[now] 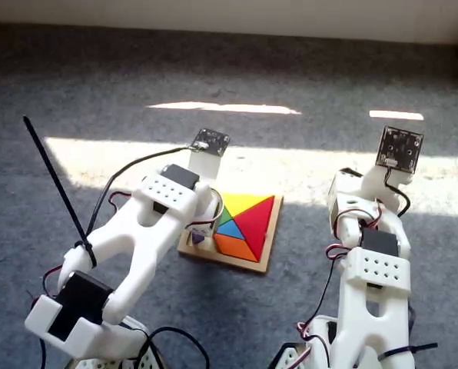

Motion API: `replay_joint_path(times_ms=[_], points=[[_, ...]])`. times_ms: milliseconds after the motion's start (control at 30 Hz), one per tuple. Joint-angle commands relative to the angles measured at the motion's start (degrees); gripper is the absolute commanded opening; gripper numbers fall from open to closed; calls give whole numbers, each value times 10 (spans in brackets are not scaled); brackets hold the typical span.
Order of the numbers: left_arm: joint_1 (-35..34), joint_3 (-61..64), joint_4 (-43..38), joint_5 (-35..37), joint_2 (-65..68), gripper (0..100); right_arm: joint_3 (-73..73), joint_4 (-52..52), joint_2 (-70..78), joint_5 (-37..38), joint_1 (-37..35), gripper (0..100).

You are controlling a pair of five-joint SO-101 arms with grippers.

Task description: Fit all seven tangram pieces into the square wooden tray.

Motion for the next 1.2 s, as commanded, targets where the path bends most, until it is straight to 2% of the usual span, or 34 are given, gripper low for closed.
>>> replay_joint_path(times_ms=[0, 233, 433, 667, 800, 1000, 1167], points=[[10, -46, 6, 4, -18, 158, -3, -14, -19, 5, -2, 10], [44, -33, 7, 4, -39, 157, -4, -14, -19, 5, -2, 10], [59, 52, 0, -1, -177, 120, -4, -14, -19, 5, -2, 10], [44, 163, -64, -1, -311, 167, -4, -14, -19, 5, -2, 10], [-3, 196, -78, -2, -377, 158, -3, -14, -19, 5, -3, 10], [-89, 283, -153, -2, -496, 59, -3, -14, -19, 5, -3, 10], [-120, 343, -179, -2, -606, 41, -2, -7, -24, 5, -22, 9]])
